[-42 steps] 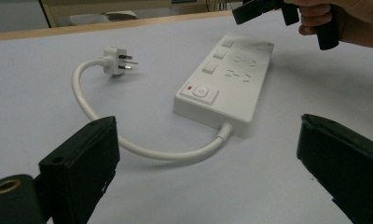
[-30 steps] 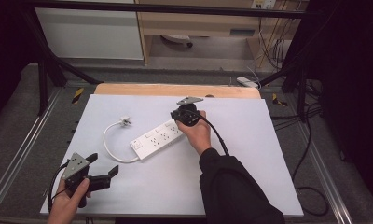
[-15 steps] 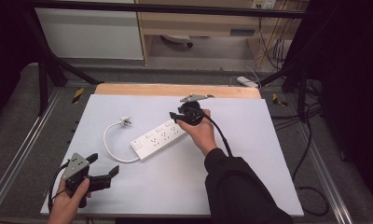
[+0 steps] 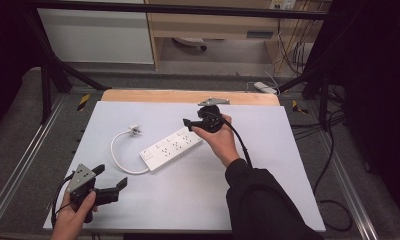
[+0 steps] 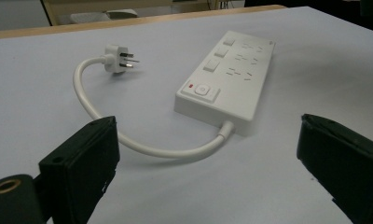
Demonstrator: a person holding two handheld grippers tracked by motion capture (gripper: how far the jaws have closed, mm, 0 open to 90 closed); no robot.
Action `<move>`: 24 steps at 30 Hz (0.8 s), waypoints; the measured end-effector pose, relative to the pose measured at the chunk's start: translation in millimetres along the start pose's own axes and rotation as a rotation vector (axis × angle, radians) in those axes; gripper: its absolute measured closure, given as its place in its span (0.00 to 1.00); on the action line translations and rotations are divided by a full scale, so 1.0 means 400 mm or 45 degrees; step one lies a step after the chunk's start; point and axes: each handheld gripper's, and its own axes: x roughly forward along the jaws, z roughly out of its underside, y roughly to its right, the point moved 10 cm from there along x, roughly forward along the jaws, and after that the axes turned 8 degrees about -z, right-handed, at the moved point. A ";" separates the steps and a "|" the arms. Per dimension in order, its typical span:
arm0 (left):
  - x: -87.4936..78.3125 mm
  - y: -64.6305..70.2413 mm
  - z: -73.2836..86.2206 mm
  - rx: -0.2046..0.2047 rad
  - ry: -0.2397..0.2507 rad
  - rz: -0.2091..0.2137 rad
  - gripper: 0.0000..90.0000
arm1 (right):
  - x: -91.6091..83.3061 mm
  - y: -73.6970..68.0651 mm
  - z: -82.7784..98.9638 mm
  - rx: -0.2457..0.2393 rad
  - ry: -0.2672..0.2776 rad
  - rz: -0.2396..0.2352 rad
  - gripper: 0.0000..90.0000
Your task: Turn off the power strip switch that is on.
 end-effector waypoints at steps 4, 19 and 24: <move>0.000 0.000 0.000 -0.001 -0.001 0.000 0.06 | -0.012 0.001 -0.006 0.018 0.006 -0.007 0.26; 0.001 0.000 0.002 0.003 -0.006 -0.002 0.06 | -0.085 0.010 -0.037 -0.040 0.067 0.041 0.05; 0.001 0.000 0.002 0.002 -0.006 -0.002 0.06 | -0.127 0.012 -0.039 -0.050 0.089 0.039 0.05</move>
